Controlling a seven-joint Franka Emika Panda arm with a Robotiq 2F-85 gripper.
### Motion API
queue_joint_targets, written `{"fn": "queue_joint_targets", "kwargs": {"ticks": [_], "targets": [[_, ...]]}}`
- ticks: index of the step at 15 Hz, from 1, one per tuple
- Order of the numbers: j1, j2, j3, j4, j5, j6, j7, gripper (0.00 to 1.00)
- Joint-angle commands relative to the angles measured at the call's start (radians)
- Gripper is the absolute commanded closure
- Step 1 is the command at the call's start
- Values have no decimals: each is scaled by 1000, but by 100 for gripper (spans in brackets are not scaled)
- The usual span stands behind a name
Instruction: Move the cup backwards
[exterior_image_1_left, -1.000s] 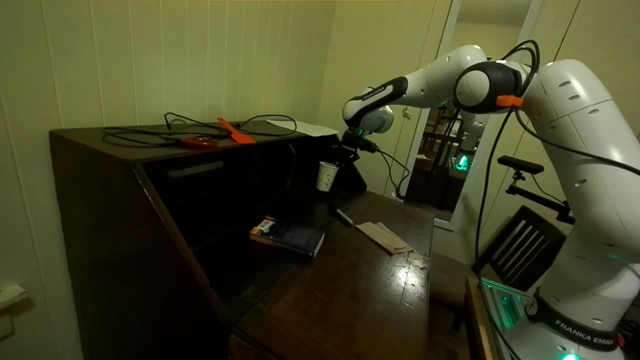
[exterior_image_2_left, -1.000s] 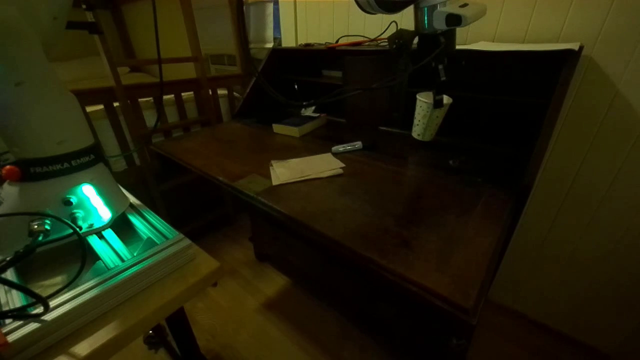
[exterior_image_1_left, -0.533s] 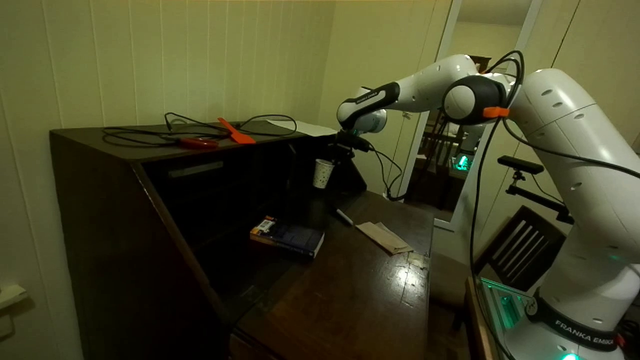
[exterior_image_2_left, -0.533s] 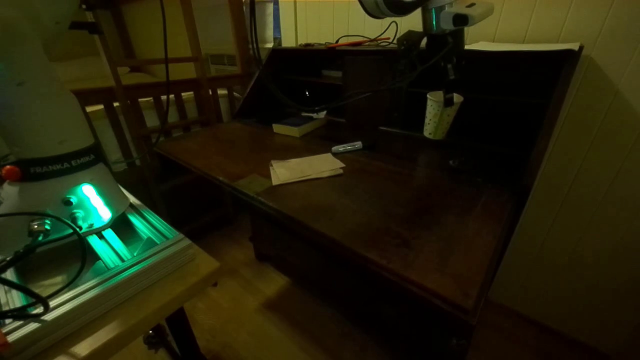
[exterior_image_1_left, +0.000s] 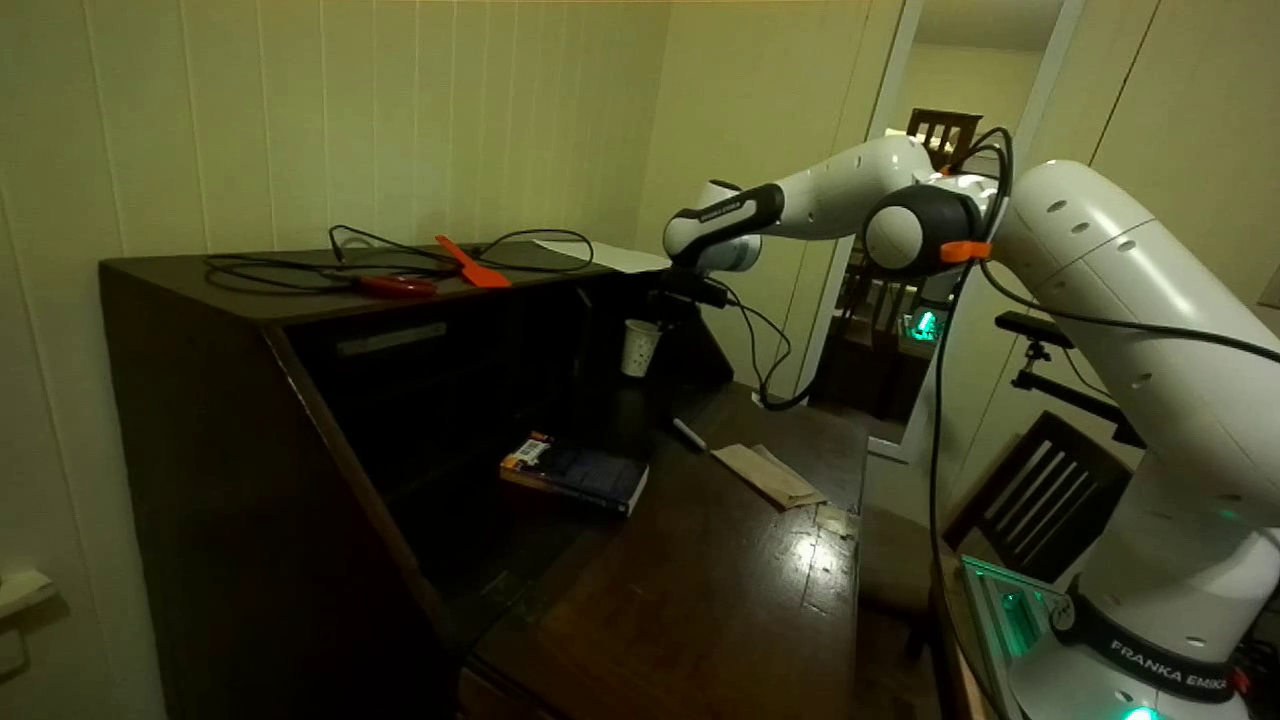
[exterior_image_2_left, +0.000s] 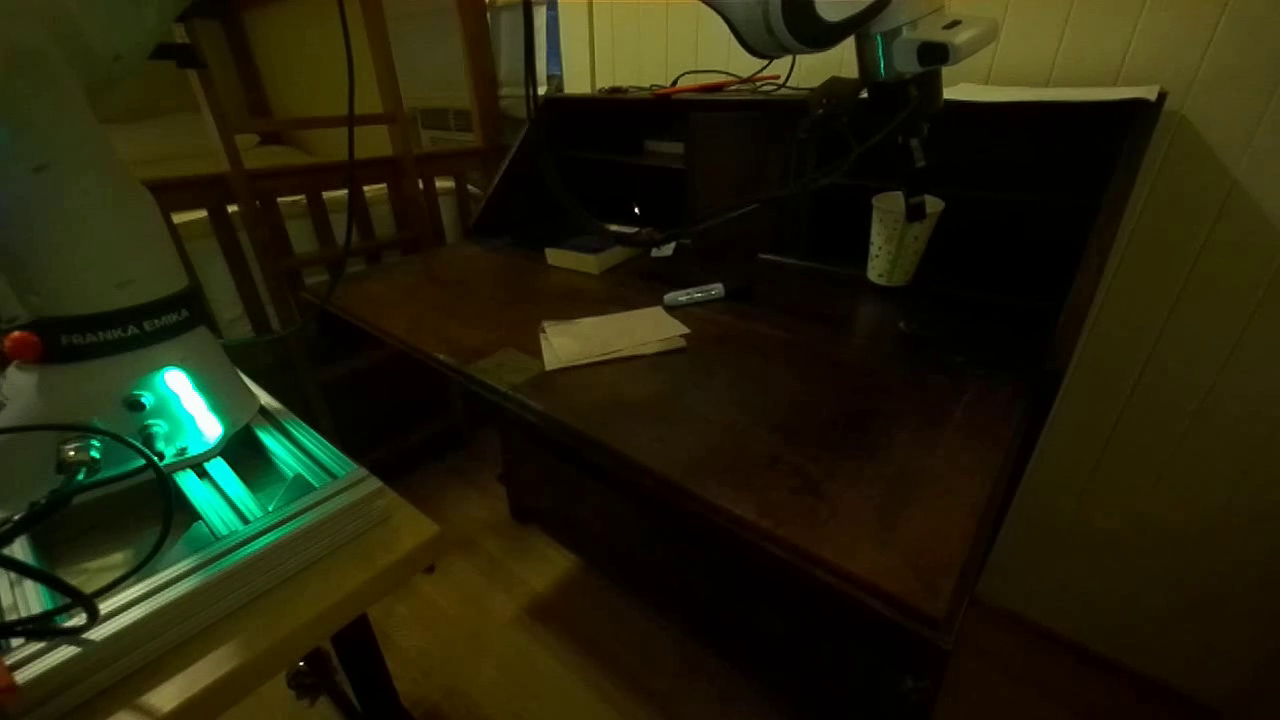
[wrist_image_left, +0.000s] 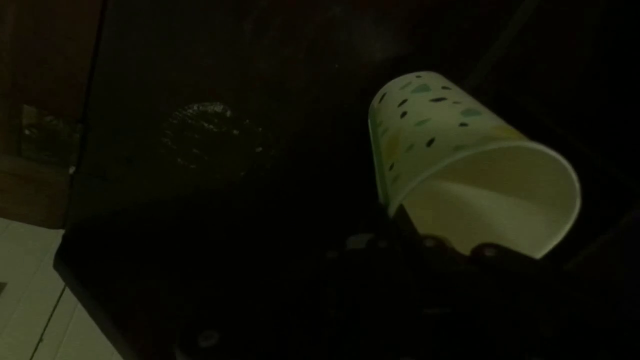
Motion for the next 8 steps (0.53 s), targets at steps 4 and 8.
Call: {"fn": "queue_joint_targets", "kwargs": {"ticks": [4, 8], "targets": [[-6, 98, -14, 173, -41, -67, 66, 71], [-6, 105, -15, 186, -24, -62, 53, 50]]}}
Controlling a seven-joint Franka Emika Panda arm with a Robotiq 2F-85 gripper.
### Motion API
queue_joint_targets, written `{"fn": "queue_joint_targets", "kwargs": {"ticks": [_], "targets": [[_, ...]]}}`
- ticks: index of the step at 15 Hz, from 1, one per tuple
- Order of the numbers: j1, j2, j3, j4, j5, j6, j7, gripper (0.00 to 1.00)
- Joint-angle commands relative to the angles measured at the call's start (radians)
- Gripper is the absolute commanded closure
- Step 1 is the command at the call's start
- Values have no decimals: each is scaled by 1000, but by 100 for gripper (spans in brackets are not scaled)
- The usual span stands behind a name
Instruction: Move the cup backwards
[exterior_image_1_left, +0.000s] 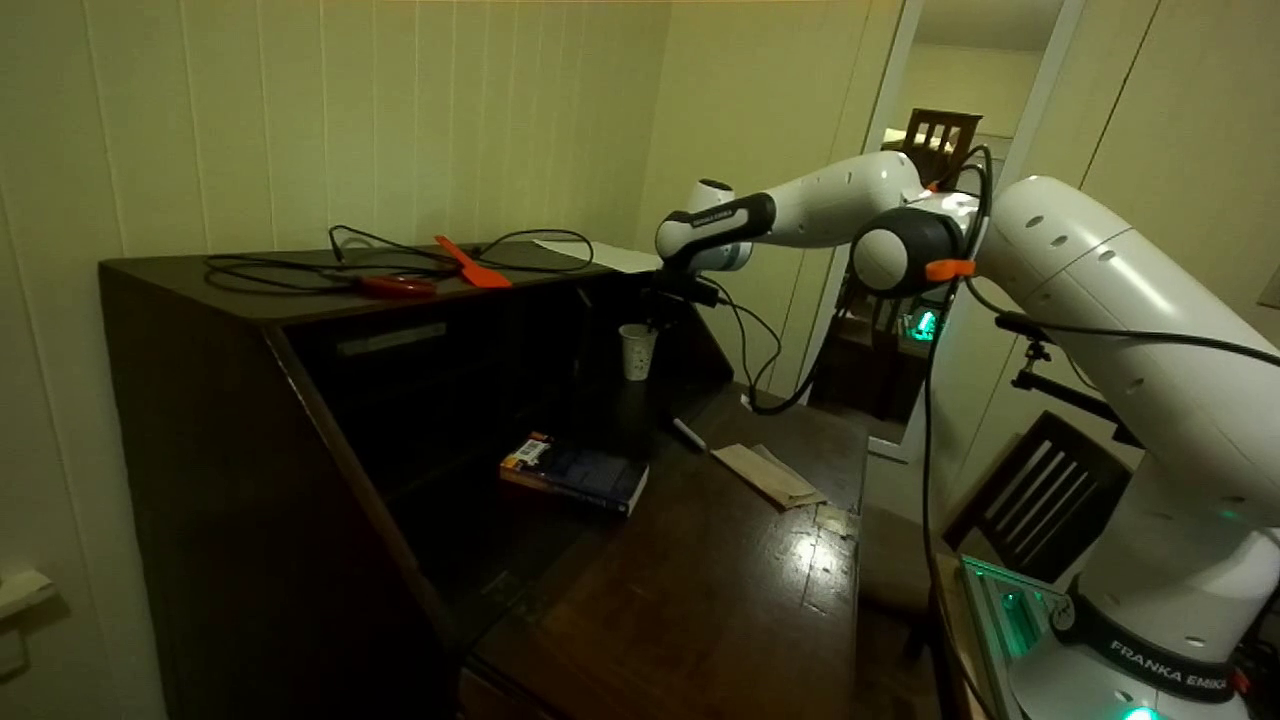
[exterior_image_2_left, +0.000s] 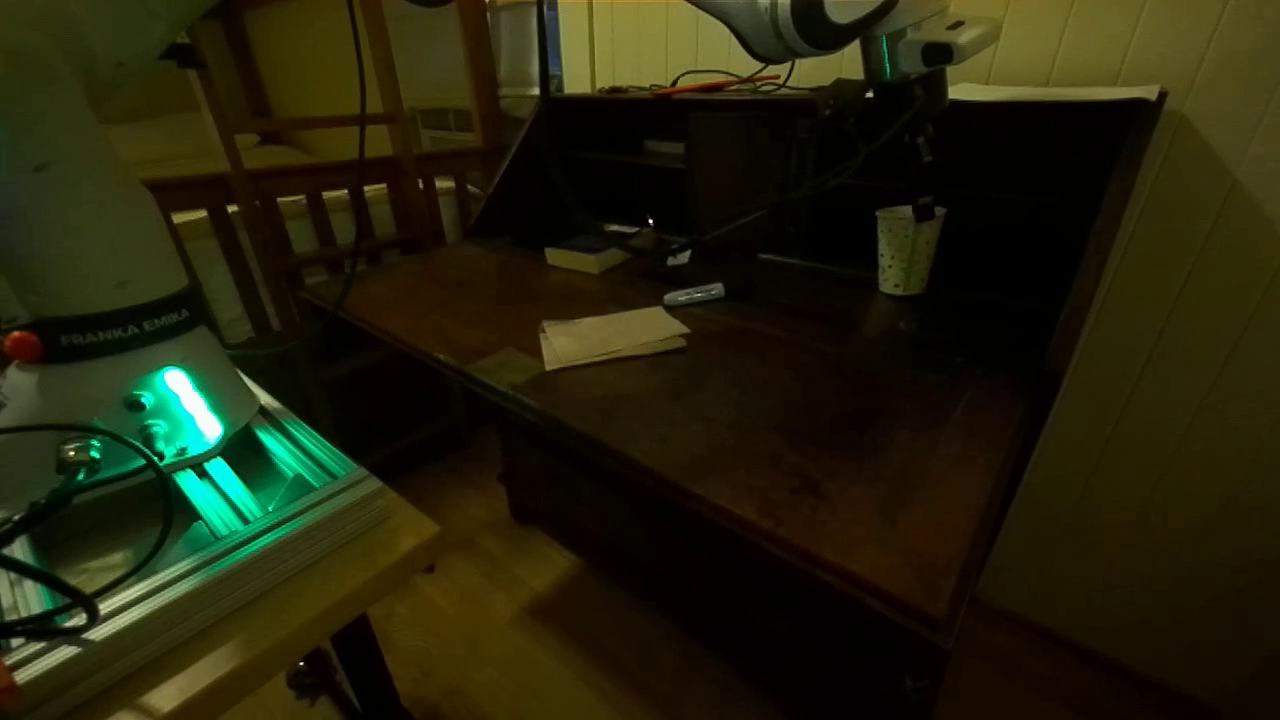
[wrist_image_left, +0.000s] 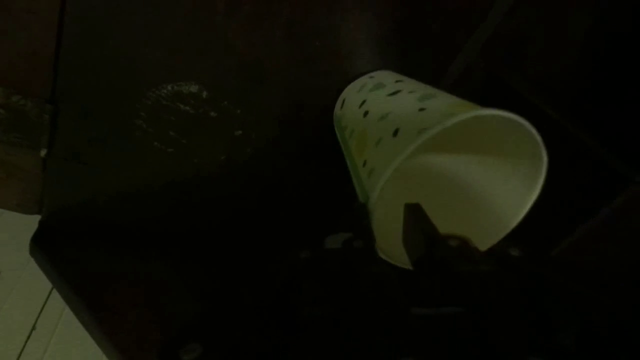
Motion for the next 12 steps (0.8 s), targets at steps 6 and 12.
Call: {"fn": "queue_joint_targets", "kwargs": {"ticks": [6, 12], "targets": [[-7, -44, 2, -37, 4, -3, -21, 9], [-9, -76, 13, -92, 11, -42, -48, 0]]}}
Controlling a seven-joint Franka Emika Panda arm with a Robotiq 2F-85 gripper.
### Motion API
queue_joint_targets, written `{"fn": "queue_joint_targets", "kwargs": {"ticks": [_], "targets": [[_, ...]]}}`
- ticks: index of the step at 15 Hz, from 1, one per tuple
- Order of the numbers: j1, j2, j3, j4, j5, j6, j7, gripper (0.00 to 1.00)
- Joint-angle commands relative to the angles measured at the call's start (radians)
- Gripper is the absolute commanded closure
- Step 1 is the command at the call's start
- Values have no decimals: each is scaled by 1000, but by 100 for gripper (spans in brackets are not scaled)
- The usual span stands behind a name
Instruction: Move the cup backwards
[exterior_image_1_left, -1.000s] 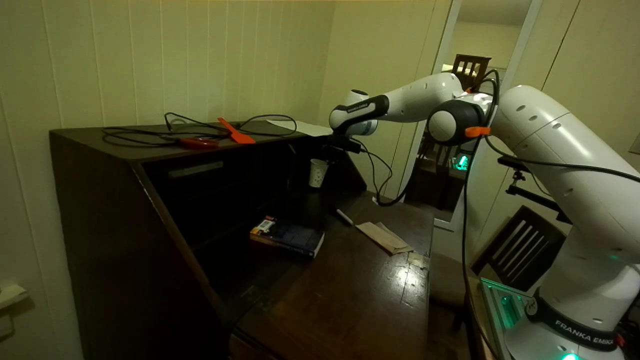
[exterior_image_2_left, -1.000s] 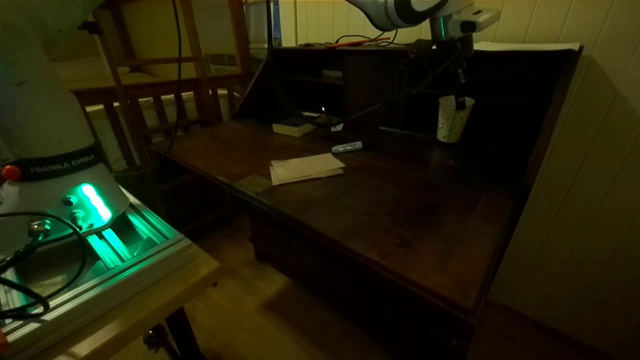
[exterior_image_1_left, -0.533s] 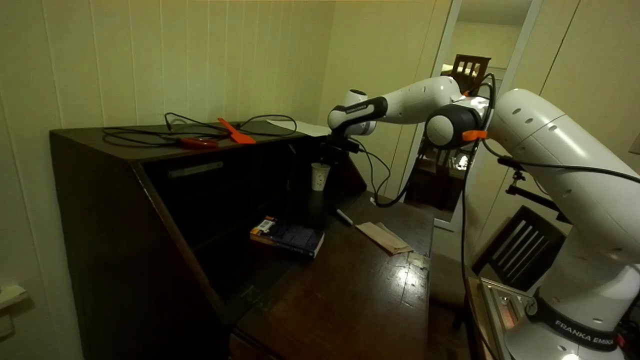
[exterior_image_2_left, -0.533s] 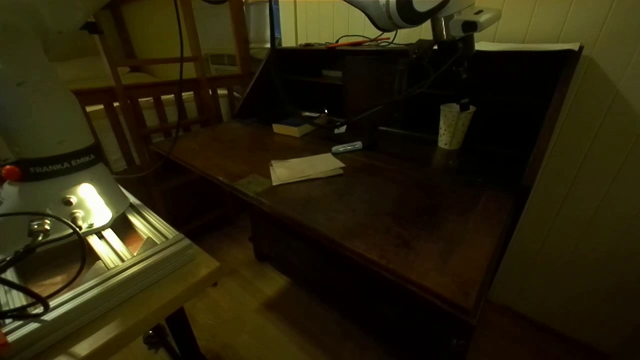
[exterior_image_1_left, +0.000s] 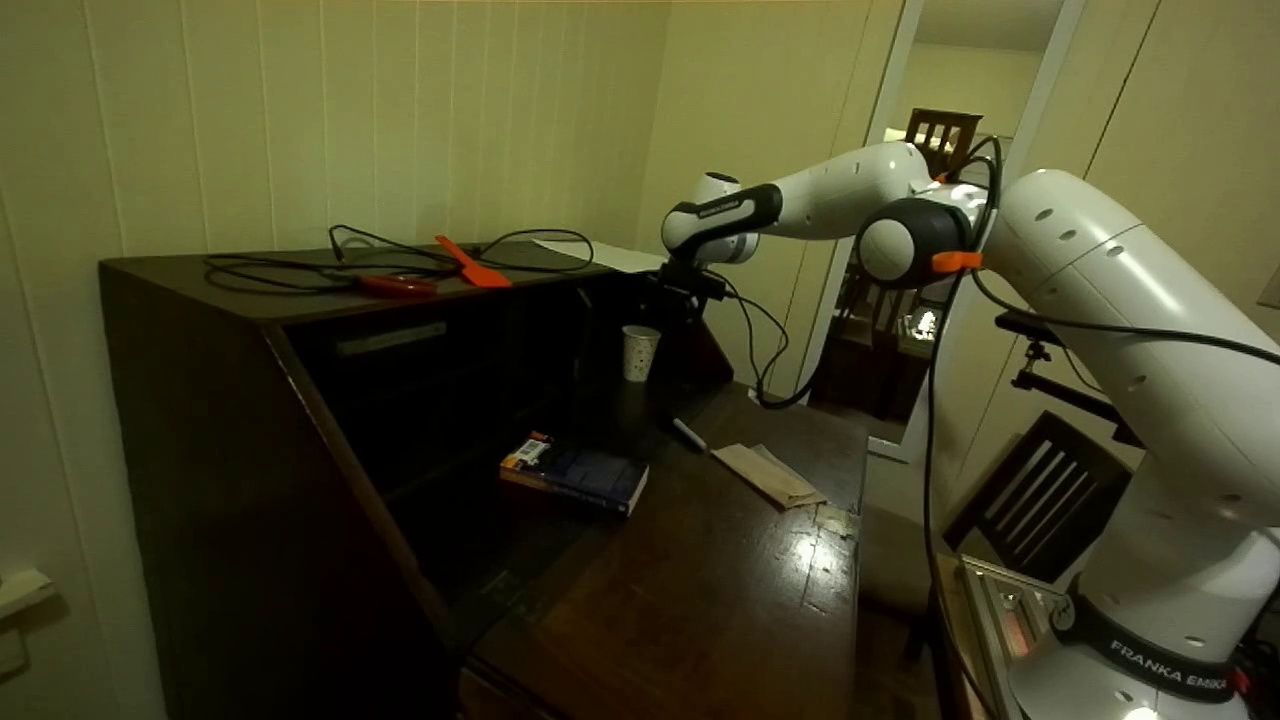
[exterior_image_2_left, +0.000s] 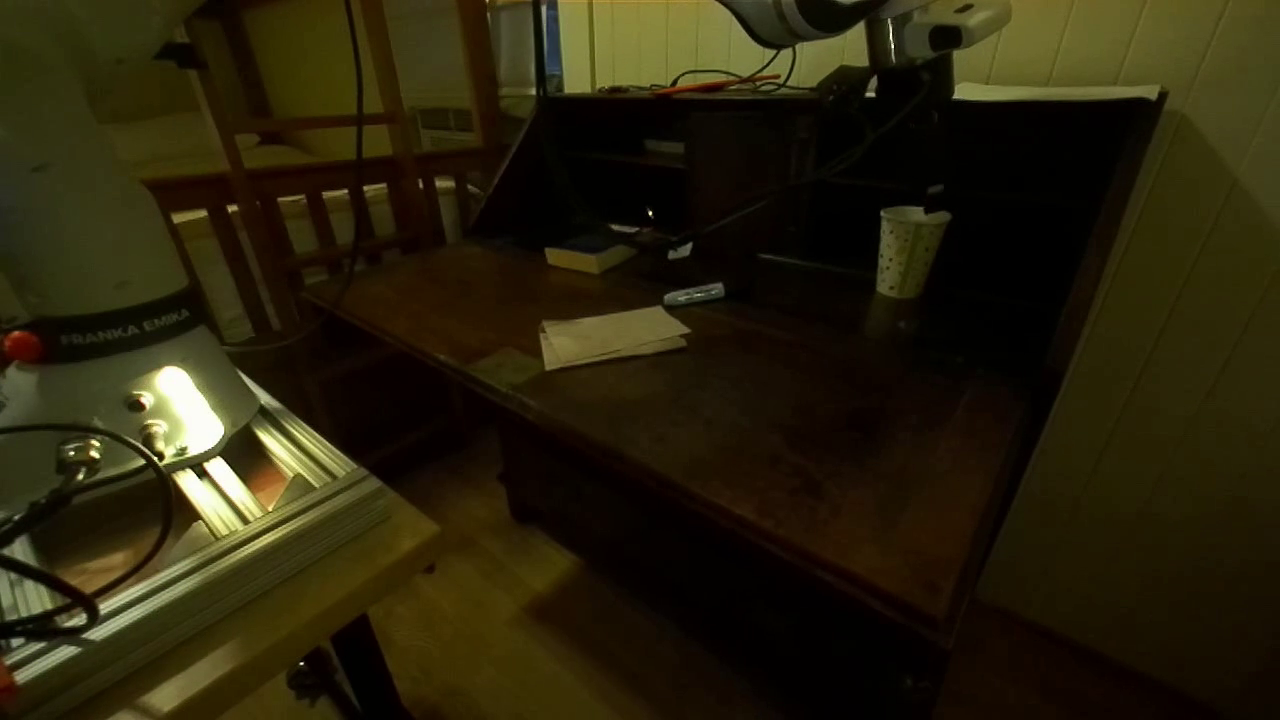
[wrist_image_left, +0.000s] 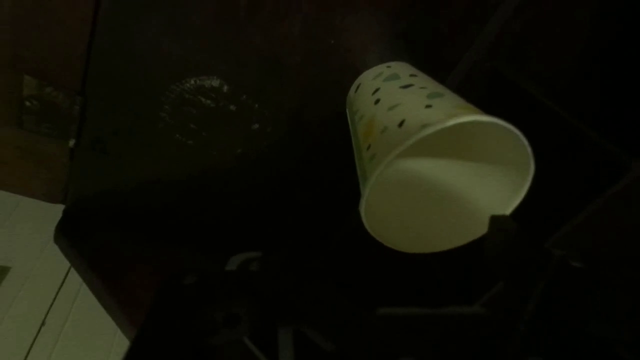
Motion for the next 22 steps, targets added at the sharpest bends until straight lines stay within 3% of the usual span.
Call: {"fn": "queue_joint_targets", "kwargs": {"ticks": [1, 2, 3, 4, 14, 22], "targets": [[0, -33, 13, -62, 10, -15, -21, 0], [0, -24, 13, -60, 10, -9, -16, 0], [1, -17, 14, -59, 13, 3, -9, 25], [1, -12, 14, -60, 14, 15, -3, 26], [19, 30, 11, -21, 8, 80, 38, 99], [17, 22, 4, -34, 11, 100, 52, 99]]}}
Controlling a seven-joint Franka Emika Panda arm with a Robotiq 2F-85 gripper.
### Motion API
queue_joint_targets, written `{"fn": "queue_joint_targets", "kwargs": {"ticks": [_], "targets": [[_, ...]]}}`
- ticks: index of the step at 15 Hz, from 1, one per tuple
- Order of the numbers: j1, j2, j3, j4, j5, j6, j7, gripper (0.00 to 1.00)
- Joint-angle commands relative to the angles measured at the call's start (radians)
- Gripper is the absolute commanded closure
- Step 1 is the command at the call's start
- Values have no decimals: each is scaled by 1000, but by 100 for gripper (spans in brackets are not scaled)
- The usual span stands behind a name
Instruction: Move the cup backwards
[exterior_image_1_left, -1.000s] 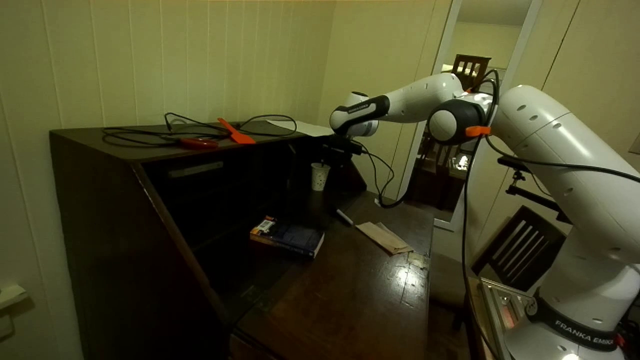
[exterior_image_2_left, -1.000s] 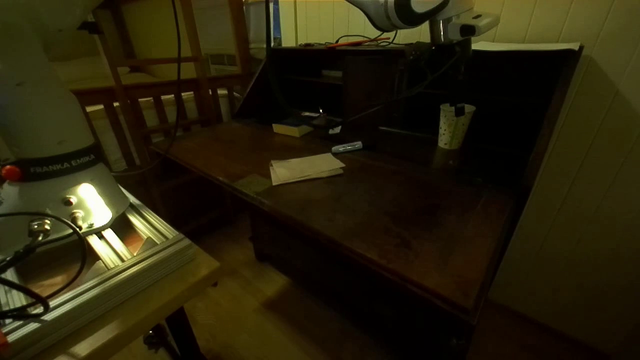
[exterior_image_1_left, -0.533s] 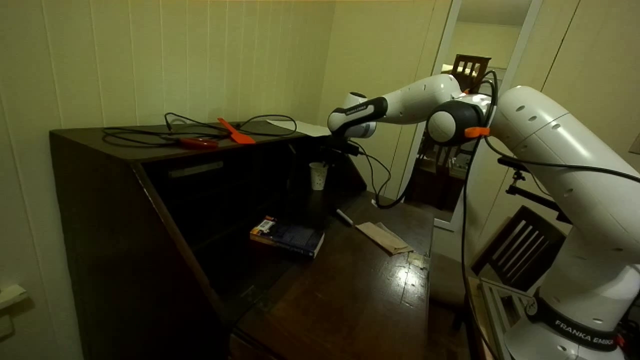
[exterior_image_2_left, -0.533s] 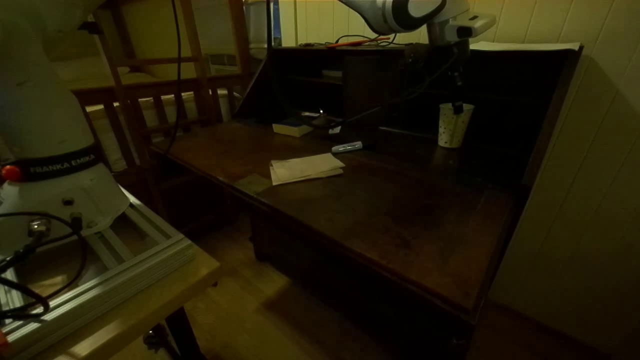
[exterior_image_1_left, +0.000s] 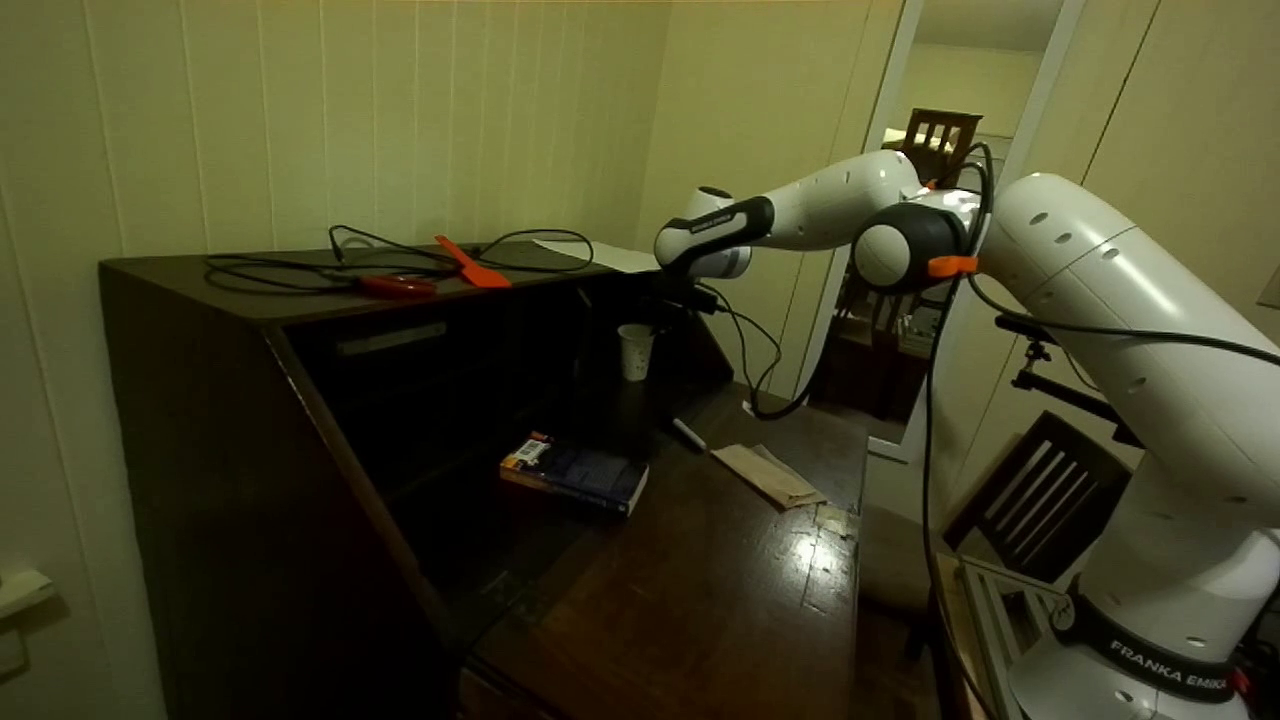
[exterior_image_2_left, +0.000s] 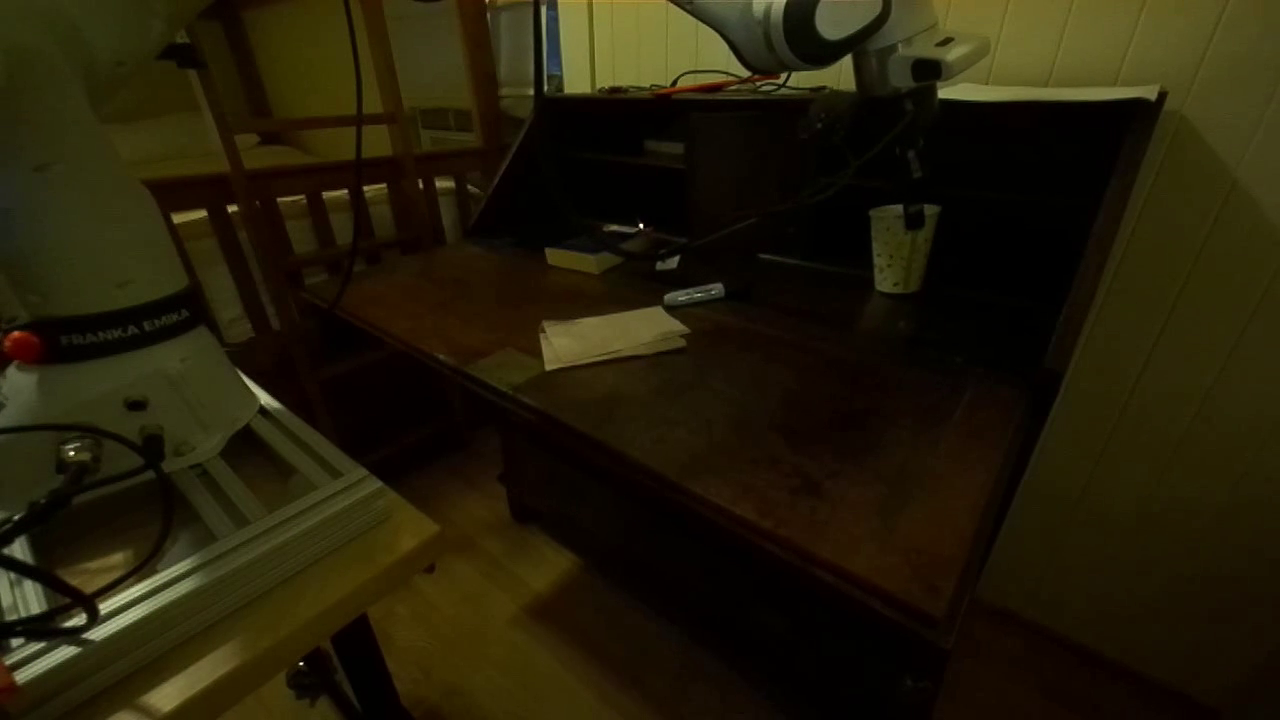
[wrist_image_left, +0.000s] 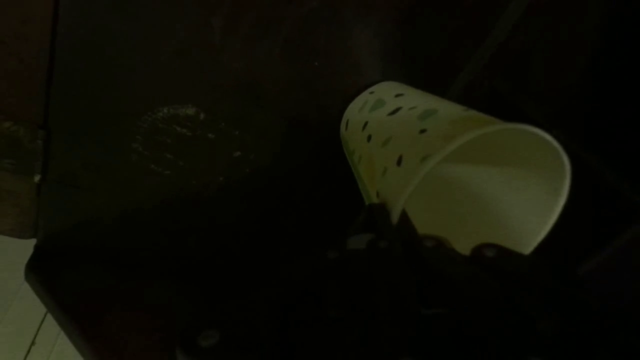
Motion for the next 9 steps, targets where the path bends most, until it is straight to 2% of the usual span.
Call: {"fn": "queue_joint_targets", "kwargs": {"ticks": [1, 9], "targets": [[-2, 1, -2, 3, 9, 29, 22, 99], [-8, 31, -4, 54, 7, 10, 65, 99]]}}
